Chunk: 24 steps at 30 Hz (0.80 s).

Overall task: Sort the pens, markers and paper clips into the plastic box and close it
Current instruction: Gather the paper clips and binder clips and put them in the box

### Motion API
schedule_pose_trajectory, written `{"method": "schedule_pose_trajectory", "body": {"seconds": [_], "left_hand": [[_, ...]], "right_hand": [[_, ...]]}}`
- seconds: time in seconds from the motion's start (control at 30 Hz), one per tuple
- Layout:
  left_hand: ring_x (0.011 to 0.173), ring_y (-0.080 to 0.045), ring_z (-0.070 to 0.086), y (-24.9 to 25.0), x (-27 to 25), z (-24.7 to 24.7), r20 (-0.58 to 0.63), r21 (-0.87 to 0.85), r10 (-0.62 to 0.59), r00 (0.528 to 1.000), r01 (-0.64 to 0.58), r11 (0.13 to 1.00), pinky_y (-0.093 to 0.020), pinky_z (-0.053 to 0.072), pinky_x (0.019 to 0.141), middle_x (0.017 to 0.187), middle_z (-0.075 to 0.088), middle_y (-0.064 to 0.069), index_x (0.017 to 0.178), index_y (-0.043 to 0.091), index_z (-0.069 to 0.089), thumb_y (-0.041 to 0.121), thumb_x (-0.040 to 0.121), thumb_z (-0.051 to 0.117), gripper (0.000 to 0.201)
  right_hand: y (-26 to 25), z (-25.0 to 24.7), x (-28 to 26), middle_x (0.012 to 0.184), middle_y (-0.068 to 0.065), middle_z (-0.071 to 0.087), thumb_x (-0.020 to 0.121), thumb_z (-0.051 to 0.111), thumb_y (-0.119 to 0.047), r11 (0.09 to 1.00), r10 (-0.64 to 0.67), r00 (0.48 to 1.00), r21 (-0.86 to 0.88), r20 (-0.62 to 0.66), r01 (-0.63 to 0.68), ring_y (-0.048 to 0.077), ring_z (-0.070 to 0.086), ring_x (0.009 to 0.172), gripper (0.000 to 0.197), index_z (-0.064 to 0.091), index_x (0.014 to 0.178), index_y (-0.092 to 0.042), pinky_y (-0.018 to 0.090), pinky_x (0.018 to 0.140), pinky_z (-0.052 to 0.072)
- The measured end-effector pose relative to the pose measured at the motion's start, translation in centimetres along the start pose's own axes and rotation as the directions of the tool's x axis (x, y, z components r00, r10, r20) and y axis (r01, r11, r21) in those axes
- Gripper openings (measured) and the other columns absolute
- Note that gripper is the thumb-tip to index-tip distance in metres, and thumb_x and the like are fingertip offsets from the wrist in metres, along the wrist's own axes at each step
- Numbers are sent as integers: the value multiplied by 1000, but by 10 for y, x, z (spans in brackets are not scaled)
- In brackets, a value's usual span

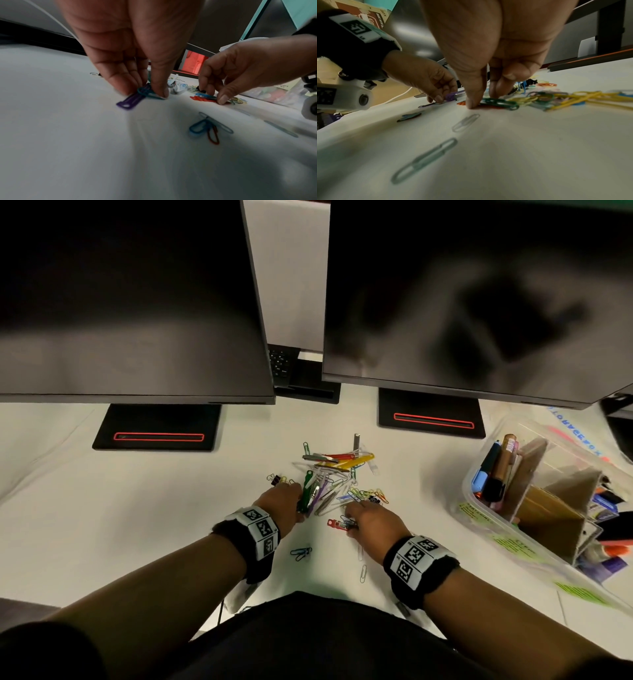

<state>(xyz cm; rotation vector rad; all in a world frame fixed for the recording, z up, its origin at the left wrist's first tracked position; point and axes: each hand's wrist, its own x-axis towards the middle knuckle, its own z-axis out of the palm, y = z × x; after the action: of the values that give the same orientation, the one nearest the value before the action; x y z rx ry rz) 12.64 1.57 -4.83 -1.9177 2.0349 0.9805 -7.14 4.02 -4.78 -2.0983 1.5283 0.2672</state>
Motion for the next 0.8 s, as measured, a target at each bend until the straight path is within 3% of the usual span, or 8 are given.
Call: {"method": "schedule_pose_trajectory", "body": {"seconds": [0.13, 0.27, 0.37, 0.47, 0.57, 0.63, 0.73, 0.8], "left_hand": [[107, -26, 57, 1, 2, 2, 11, -13, -11, 1000, 11, 1000, -32, 45, 89, 119, 59, -9, 115, 11, 53, 25, 86, 63, 33], [104, -25, 58, -1, 2, 3, 13, -21, -8, 1000, 8, 1000, -31, 46, 87, 115, 61, -7, 104, 13, 59, 27, 86, 61, 23], [96, -24, 58, -3, 1, 3, -12, -45, -3, 1000, 2, 999, -28, 42, 77, 107, 62, -6, 86, 18, 57, 26, 86, 60, 9], [82, -18, 50, -6, 1, 1, -45, -125, -30, 999, 24, 992, -24, 36, 71, 89, 57, -2, 67, 26, 41, 20, 88, 55, 25], [85, -19, 52, -6, 1, -4, -84, -204, -38, 996, 20, 979, -24, 37, 73, 95, 62, -5, 86, 19, 53, 18, 91, 51, 5], [92, -25, 58, -5, 1, -6, -79, -231, -40, 996, 21, 973, -27, 42, 76, 103, 65, -10, 101, 12, 58, 15, 93, 48, 13], [98, -30, 62, -3, 4, -8, -84, -287, -36, 996, 10, 958, -32, 47, 83, 109, 63, -15, 107, 8, 59, 9, 94, 44, 20], [102, -30, 58, -1, 5, -8, -114, -280, -45, 992, 11, 960, -27, 41, 81, 113, 61, -16, 110, 8, 58, 8, 94, 42, 22]], "right_hand": [[5, -5, 3, 107, 10, 64, 88, 52, -14, 998, 56, 998, 31, -2, -56, 28, 58, 101, 17, 62, 102, -11, 31, 82, 45], [15, -9, 2, 103, 7, 66, 85, 54, -12, 996, 58, 998, 73, 7, -58, 26, 59, 96, 15, 65, 96, -14, 27, 77, 43], [19, -12, -1, 100, 6, 66, 87, 53, -13, 991, 43, 999, 124, 23, -45, 24, 59, 91, 14, 65, 94, -12, 24, 72, 40], [22, -17, -5, 92, 5, 62, 93, 50, -19, 958, 102, 995, 270, 1, -99, 17, 51, 81, 15, 64, 92, -12, 22, 69, 33], [26, -20, -4, 81, 2, 56, 94, 48, -15, 898, 158, 987, 417, -6, -141, 17, 50, 70, 24, 55, 73, -22, 23, 59, 35], [28, -22, -3, 82, 6, 61, 94, 46, -9, 825, 200, 980, 535, 20, -180, 13, 54, 63, 27, 54, 71, -21, 20, 59, 43], [31, -24, -3, 95, 16, 65, 96, 42, -7, 773, 254, 967, 596, 21, -216, 25, 64, 73, 20, 61, 91, -6, 37, 75, 53], [32, -25, -3, 104, 16, 64, 95, 41, -8, 846, 267, 962, 493, -62, -203, 29, 64, 92, 24, 62, 104, -4, 33, 84, 50]]}}
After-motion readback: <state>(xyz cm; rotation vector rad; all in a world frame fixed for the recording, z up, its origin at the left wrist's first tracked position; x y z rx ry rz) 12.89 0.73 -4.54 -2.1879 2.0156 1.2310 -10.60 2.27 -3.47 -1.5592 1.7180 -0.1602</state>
